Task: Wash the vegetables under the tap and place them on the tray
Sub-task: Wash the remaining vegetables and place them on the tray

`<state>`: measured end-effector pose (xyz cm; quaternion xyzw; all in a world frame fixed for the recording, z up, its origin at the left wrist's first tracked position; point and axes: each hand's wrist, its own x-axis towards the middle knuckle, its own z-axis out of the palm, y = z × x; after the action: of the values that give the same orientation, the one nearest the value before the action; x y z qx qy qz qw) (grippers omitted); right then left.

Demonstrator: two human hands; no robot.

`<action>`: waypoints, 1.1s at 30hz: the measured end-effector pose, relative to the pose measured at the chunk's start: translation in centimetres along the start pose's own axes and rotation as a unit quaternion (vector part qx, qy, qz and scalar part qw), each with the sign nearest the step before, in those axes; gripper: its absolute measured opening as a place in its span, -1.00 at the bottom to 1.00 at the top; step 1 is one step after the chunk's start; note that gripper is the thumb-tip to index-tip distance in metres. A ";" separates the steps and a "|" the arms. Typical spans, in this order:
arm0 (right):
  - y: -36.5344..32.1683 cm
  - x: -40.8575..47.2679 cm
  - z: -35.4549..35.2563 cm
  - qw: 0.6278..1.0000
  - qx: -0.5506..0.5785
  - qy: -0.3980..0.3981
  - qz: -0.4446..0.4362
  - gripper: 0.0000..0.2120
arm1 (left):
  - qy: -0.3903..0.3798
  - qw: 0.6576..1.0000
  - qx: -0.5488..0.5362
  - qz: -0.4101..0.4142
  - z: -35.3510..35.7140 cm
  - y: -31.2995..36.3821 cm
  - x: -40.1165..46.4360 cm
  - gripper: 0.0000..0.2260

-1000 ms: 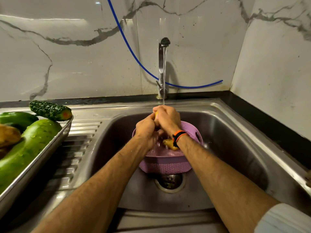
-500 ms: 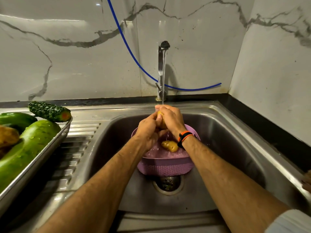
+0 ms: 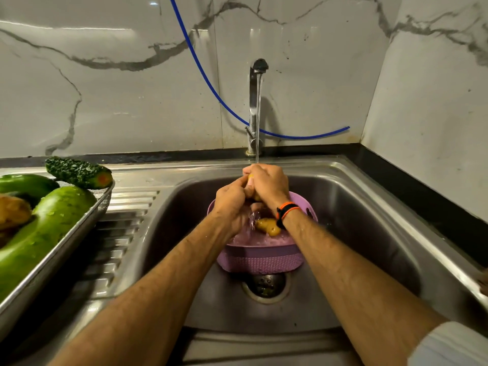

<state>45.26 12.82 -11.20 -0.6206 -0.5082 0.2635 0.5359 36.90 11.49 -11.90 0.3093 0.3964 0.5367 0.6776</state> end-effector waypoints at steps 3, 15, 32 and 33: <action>0.2 -0.2 -0.6 0.997 0.053 -0.034 -0.035 -0.79 | 0.024 0.999 0.005 0.022 0.2 0.0 0.2 -0.76; 0.5 0.7 -1.6 0.993 0.037 -0.078 0.076 -0.73 | 0.047 0.952 0.262 0.153 0.0 -1.2 0.6 -0.71; 1.2 0.9 -0.8 0.999 0.029 0.003 0.025 -0.64 | -0.006 1.000 0.021 -0.021 1.0 -0.2 -1.1 -0.87; 0.9 0.7 -0.6 0.999 0.025 0.013 0.016 -0.64 | -0.007 1.000 0.014 -0.025 1.1 -0.3 -1.3 -0.86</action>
<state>46.34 13.31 -11.71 -0.6182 -0.4847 0.2767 0.5534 37.87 10.19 -11.32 0.3123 0.4064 0.5122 0.6891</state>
